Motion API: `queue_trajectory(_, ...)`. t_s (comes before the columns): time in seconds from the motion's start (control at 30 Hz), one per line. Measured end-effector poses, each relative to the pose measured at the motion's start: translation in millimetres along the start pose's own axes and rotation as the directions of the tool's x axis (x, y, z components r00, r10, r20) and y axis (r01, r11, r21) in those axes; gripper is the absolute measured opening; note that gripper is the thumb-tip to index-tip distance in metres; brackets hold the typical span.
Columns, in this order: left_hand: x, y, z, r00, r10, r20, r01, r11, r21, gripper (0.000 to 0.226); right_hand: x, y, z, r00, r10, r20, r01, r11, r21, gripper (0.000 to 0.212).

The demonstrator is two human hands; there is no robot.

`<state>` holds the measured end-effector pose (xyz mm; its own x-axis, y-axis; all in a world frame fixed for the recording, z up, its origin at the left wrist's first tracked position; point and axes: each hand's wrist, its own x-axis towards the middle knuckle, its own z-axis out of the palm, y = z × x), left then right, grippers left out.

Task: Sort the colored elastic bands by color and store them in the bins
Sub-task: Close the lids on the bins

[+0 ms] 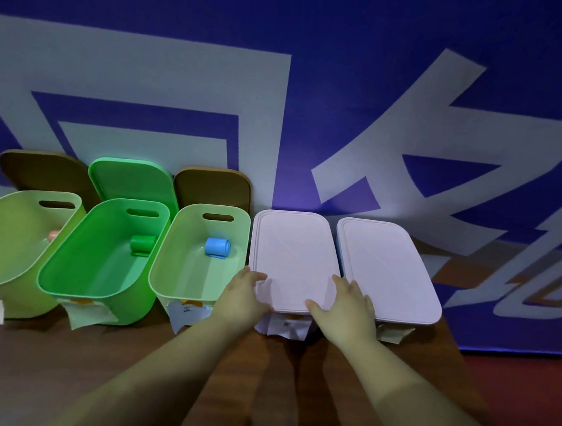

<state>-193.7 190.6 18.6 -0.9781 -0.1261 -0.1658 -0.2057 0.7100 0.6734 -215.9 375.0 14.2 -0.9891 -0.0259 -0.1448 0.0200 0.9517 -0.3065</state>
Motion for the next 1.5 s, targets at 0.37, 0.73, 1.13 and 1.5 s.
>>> queue_trajectory(0.37, 21.2, 13.0, -3.2, 0.987, 0.158, -0.024, -0.138, 0.920, 0.366, 0.070, 28.7, -10.7, -9.7, 0.989, -0.145, 0.026, 0.147, 0.986, -0.080, 0.070)
queue_trajectory(0.73, 33.8, -15.0, 28.6, 0.957, 0.245, 0.153, -0.288, 0.774, 0.565, 0.120, 24.6, -6.1, 20.8, 0.980, -0.188, 0.067, 0.199, 0.951, -0.237, 0.134)
queue_trajectory(1.13, 36.2, -11.5, 26.6, 0.963, 0.154, 0.219, -0.260, 0.733, 0.628, 0.129, 29.6, -9.0, 18.1, 0.976, -0.184, 0.121, 0.209, 0.947, -0.245, 0.127)
queue_trajectory(1.5, 46.3, -0.4, 9.4, 0.954, 0.299, 0.017, -0.255, 0.783, 0.567, 0.060, 42.4, -9.8, 2.2, 0.968, -0.238, -0.082, 0.214, 0.949, -0.230, 0.062)
